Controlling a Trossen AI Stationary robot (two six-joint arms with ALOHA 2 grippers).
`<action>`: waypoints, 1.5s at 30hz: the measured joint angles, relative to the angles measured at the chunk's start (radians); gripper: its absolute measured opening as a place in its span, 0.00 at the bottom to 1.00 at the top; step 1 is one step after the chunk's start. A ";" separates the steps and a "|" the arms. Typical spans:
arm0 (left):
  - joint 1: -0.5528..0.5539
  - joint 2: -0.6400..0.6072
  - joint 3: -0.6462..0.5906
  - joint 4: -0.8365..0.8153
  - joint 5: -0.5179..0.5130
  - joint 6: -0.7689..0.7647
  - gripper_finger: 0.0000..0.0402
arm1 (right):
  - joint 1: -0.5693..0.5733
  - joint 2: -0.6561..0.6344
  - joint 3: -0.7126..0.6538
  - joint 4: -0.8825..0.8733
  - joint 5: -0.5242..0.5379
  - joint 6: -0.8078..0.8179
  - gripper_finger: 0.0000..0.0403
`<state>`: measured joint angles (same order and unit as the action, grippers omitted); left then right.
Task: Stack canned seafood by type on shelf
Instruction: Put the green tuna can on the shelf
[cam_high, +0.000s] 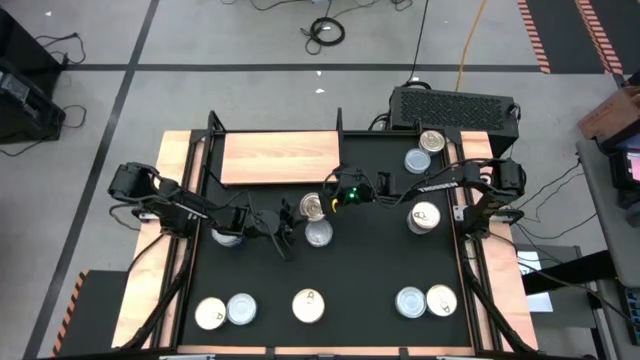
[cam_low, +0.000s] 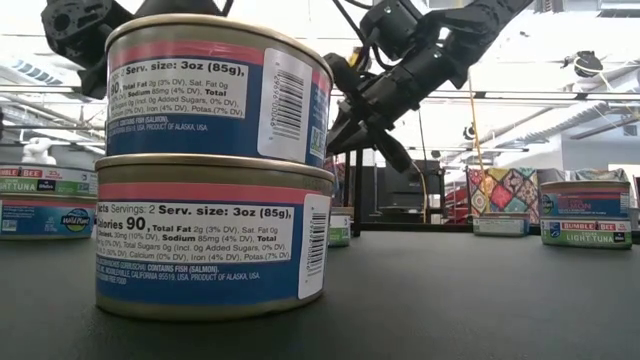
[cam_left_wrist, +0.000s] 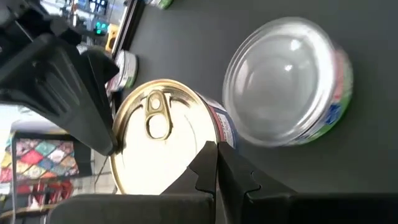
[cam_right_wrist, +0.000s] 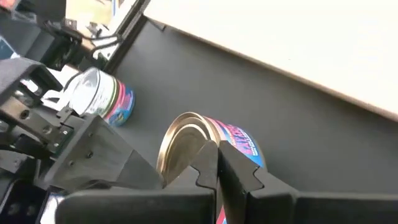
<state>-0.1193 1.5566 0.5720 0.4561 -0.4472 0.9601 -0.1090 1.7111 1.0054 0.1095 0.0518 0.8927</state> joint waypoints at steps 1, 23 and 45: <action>0.008 0.000 0.000 0.000 -0.005 0.000 0.01 | -0.005 0.000 0.000 0.001 0.005 -0.005 0.00; 0.230 -0.003 0.001 0.011 -0.129 0.013 0.01 | -0.071 0.061 0.007 0.027 0.090 -0.051 0.00; 0.329 -0.212 0.012 -0.048 -0.040 -0.097 0.01 | -0.045 0.216 0.265 -0.154 0.205 -0.199 0.00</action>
<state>0.2101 1.3447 0.5838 0.4078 -0.4868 0.8628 -0.1542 1.9272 1.2705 -0.0447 0.2564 0.6939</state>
